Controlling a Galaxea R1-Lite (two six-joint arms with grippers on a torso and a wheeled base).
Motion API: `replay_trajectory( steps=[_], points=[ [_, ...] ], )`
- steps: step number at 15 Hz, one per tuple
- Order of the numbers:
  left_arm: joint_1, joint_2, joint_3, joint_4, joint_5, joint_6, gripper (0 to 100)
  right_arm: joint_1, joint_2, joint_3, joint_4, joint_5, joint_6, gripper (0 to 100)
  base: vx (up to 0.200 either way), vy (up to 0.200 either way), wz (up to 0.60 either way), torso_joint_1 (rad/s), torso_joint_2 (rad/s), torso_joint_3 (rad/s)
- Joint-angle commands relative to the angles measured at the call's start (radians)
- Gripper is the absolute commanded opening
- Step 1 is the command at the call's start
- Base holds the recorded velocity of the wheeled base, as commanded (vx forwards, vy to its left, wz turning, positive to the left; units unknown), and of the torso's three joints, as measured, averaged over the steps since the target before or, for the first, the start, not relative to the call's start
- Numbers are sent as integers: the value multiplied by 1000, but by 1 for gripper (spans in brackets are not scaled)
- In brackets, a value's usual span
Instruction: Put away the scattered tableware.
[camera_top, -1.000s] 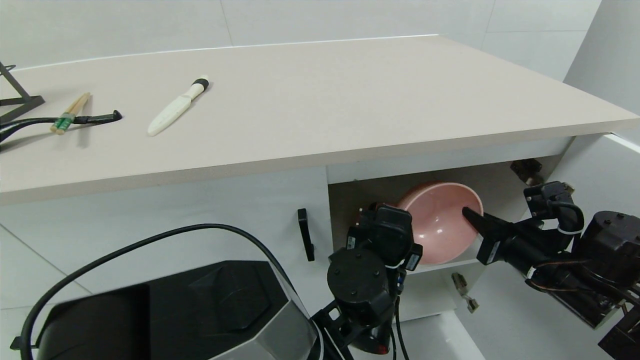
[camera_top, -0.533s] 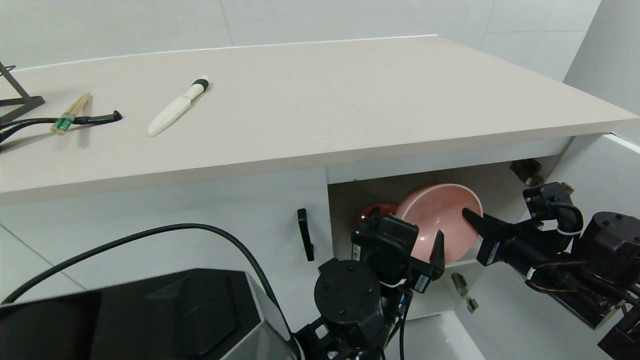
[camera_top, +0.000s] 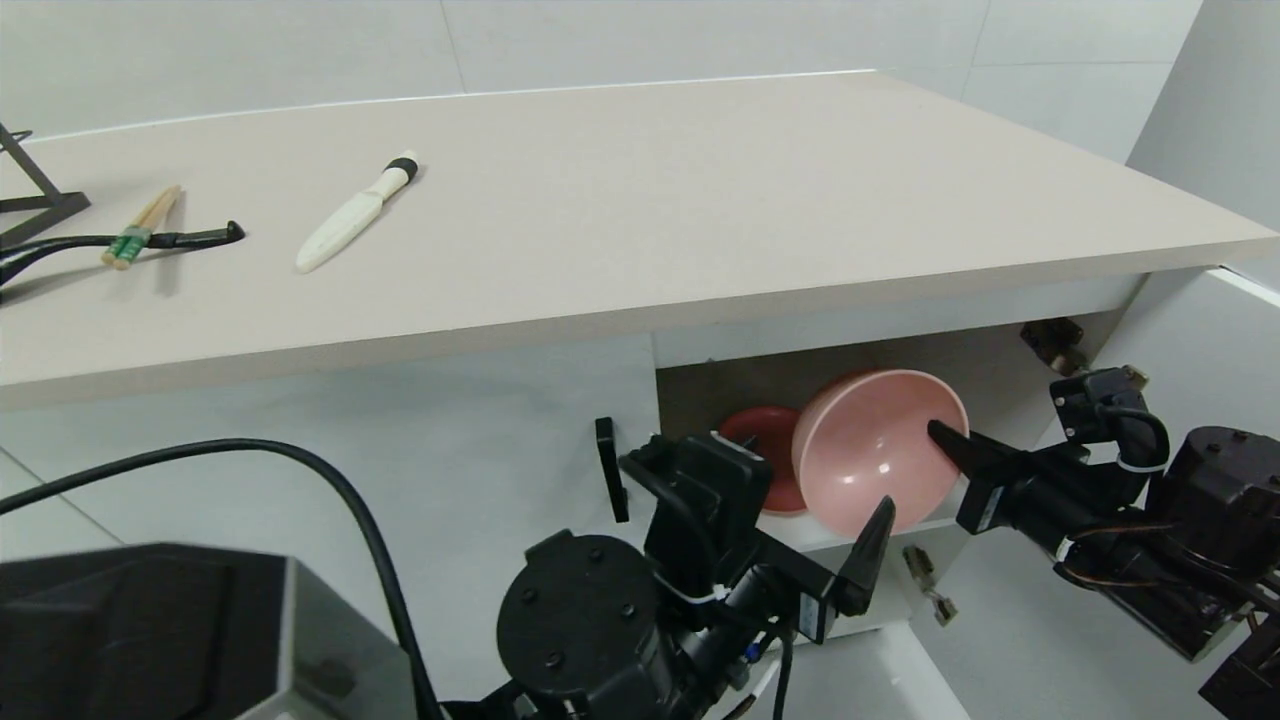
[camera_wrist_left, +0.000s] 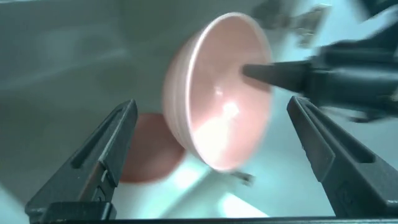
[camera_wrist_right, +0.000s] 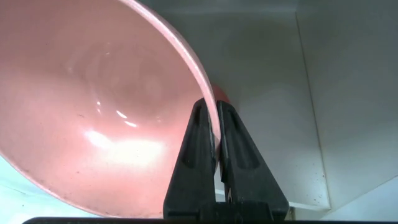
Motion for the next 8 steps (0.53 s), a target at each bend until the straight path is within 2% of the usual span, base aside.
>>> replay_trajectory(
  steps=[1,2,3,4,5,6,7,8],
  points=[
    [-20,-152,138,-2,-63,-64,100,-1,1,1,-1,0,8,0,0,0,0,0,0,0],
    [-32,-201,205,-2,-102,-72,100,-1,1,1,-1,-1,11,0,0,0,0,0,0,0],
    [-35,-210,219,-2,-105,-72,100,-1,1,2,-1,0,13,0,0,0,0,0,0,0],
    [-64,-302,342,-2,-155,-72,100,0,1,15,-1,-1,14,0,0,0,0,0,0,0],
    [-72,-364,421,-2,-220,-69,100,0,5,22,-1,-1,16,0,0,0,0,0,0,0],
    [-64,-434,519,-2,-312,-64,100,2,12,28,-1,-1,17,0,0,0,0,0,0,0],
    [-51,-466,567,-2,-358,-64,100,2,15,28,-1,-1,19,0,0,0,0,0,0,0],
    [35,-526,639,-2,-476,-64,100,2,23,27,-1,-1,28,0,0,0,0,0,0,0]
  ],
)
